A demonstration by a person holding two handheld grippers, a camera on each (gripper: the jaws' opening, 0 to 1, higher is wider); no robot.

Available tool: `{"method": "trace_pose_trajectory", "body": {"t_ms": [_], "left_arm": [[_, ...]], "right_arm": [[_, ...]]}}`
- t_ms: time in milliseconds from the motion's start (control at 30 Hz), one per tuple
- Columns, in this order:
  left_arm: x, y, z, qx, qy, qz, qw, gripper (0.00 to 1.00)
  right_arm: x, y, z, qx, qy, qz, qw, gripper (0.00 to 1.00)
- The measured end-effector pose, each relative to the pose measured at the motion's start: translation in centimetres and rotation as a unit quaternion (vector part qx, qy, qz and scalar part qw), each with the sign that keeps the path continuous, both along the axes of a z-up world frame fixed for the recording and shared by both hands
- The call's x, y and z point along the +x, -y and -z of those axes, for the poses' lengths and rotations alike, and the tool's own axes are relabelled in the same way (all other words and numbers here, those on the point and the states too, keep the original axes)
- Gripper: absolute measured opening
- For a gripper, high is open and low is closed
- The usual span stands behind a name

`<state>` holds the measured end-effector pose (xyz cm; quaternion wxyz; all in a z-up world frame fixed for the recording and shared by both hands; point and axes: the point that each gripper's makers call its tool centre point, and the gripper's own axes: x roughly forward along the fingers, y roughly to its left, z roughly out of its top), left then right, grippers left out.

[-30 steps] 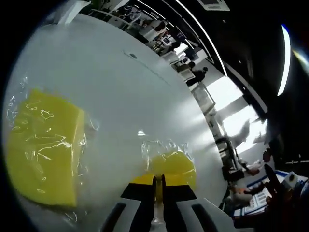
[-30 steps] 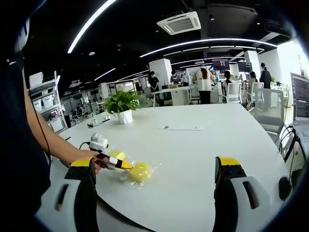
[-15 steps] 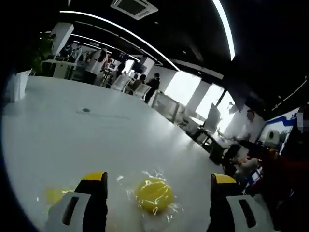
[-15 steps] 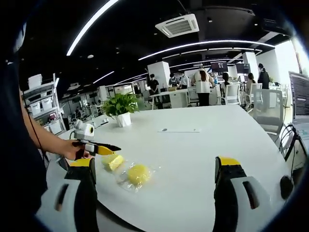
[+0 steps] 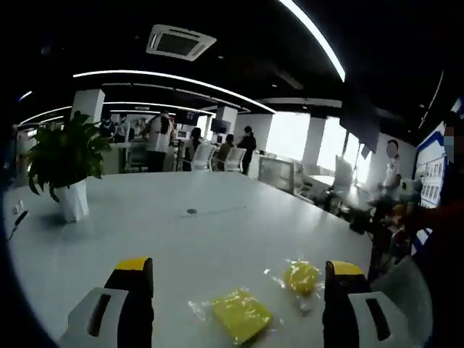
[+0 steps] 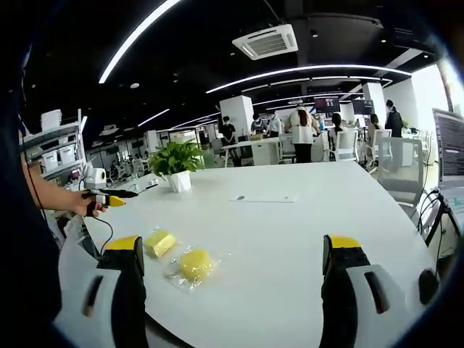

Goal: Compare the silicone blocks by pressing each to a similar depth, holding the contact briefly, and releasing to observe deformation and rebound differences across the visible hardness samples.

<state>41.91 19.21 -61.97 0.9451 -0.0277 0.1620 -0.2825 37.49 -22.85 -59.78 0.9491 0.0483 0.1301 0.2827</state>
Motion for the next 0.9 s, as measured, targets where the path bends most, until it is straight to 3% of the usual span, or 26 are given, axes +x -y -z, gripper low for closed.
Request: {"method": "trace_pose_trajectory", "body": {"t_ms": [167, 400, 467, 733, 900], "left_arm": [[-1.7, -2.9, -1.5, -0.008, 0.018, -0.018, 0.9996, 1.00], [-3.1, -6.2, -0.9, -0.008, 0.020, -0.042, 0.9989, 1.00], [-3.8, -6.7, -1.3, -0.006, 0.030, -0.051, 0.9982, 1.00], [-5.9, -6.7, -0.3, -0.009, 0.023, -0.049, 0.9985, 1.00], [-6.3, -6.7, -0.1, -0.008, 0.020, -0.053, 0.9983, 1.00]], "right_arm": [[0.0, 0.1, 0.6, -0.007, -0.002, -0.002, 1.0000, 0.96], [0.1, 0.3, 0.7, -0.028, 0.002, -0.008, 0.9996, 0.96], [0.1, 0.7, 1.3, -0.029, -0.002, -0.005, 0.9996, 0.96], [-0.4, 2.2, 4.1, -0.056, -0.026, 0.007, 0.9981, 0.96], [-0.6, 2.9, 4.5, -0.060, -0.028, 0.015, 0.9977, 0.96]]}}
